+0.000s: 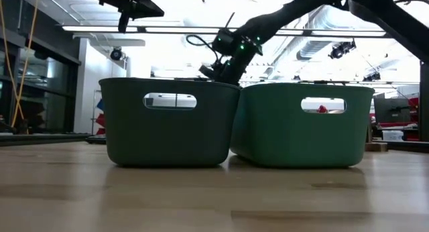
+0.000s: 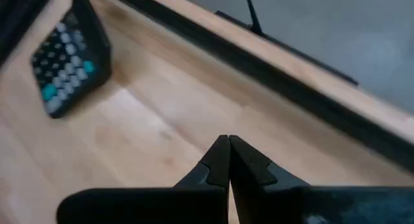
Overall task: Sort batteries
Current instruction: Put the silver battery into the blue bin
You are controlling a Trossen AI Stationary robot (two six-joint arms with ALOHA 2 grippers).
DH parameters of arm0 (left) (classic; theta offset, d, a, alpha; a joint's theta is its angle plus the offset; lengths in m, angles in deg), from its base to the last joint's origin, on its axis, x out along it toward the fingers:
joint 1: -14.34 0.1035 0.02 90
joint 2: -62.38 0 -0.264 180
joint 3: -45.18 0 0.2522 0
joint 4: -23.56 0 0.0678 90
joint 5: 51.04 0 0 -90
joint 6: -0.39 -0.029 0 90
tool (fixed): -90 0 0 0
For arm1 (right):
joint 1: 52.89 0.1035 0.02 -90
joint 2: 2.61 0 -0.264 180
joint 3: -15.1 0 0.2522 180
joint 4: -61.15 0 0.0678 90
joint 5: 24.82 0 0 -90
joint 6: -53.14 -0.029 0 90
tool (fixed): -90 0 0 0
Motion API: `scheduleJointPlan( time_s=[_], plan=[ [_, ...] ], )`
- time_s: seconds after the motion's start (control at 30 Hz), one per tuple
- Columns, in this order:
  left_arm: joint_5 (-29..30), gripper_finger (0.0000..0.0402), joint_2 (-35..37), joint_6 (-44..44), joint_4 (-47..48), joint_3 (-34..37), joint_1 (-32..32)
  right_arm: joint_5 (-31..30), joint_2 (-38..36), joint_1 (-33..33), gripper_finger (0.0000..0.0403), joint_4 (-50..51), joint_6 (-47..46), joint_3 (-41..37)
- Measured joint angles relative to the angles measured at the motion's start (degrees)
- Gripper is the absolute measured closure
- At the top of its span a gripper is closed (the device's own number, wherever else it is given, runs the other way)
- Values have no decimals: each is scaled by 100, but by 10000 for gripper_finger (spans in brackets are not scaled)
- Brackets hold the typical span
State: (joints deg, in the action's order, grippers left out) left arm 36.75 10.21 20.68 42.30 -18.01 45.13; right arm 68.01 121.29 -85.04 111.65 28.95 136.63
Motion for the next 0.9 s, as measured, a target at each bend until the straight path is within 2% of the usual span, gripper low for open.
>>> scheduleJointPlan(
  time_s=[0.1, 0.17, 0.4, 0.5, 0.6, 0.8, 0.9],
  plan=[
    [2, 401, 0, 2, -2, 0, 0, 396, 88, -155, 387, 135, 566, -4],
    [35, 401, 0, 15, -2, 0, 0, 623, 207, -200, 363, 289, 1030, -4],
    [73, 401, -4, 412, -4, -1, 0, 695, 397, -160, 235, 294, 2826, -13],
    [119, 401, -4, 509, -7, -2, 0, 720, 428, -156, 199, 270, 3289, -15],
    [149, 401, -4, 672, -7, -2, 0, 856, 442, -156, 189, 239, 3356, -8],
    [335, 401, -11, 917, -9, -2, -8, 1009, 792, -255, 195, 218, 2612, -8],
    [465, 401, -13, 1010, -12, -2, -9, 1021, 1011, -264, 196, 216, 2550, -11]
  ],
)
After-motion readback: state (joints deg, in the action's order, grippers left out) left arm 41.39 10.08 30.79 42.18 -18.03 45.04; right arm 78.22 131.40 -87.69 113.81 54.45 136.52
